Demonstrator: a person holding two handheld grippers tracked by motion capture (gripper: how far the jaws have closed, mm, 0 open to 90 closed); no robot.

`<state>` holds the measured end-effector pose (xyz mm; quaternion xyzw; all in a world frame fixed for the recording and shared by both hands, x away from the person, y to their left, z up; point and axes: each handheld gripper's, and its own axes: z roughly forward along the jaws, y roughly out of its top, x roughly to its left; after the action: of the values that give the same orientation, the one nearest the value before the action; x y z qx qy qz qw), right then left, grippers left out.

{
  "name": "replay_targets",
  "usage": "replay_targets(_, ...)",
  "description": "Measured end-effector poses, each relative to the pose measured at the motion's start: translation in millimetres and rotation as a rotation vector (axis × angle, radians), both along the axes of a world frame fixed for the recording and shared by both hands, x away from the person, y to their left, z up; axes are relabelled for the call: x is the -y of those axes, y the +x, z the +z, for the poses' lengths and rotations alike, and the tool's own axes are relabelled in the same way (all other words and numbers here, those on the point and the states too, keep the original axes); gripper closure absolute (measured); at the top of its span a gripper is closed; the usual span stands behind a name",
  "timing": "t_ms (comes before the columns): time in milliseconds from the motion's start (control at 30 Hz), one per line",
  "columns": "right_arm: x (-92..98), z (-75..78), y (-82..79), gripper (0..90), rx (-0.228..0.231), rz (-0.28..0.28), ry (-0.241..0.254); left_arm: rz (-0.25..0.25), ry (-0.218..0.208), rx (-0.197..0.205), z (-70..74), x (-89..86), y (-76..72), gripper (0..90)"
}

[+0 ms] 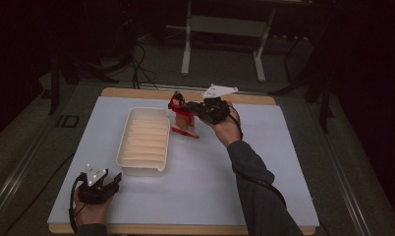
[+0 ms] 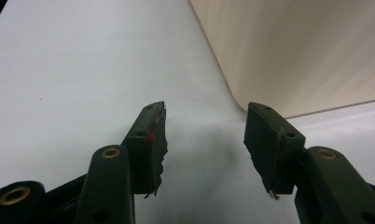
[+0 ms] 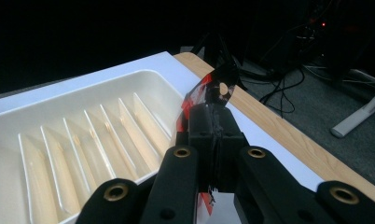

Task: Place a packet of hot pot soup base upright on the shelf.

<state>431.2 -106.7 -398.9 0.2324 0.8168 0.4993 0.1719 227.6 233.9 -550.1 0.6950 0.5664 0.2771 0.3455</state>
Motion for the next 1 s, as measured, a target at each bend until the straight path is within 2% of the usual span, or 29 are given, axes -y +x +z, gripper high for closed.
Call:
replay_targets(300,-18.1,-0.4,5.9,89.0,0.015,0.012,0.003,-0.001,-0.001,0.000,0.2,-0.6,-0.3,48.3)
replay_targets(567,-30.1,-4.2,11.5,89.0,0.004,0.008,0.015,0.001,-0.006,0.002,0.2,-1.1,-0.6,48.2)
replay_targets(833,-47.9,-9.8,13.0,89.2,0.017,0.002,0.015,0.000,-0.008,0.008,0.2,-1.1,-1.1,48.0)
replay_targets(1000,-57.7,-12.7,11.6,89.2,0.039,-0.003,0.034,-0.003,-0.014,0.013,0.1,-1.4,-1.4,47.7)
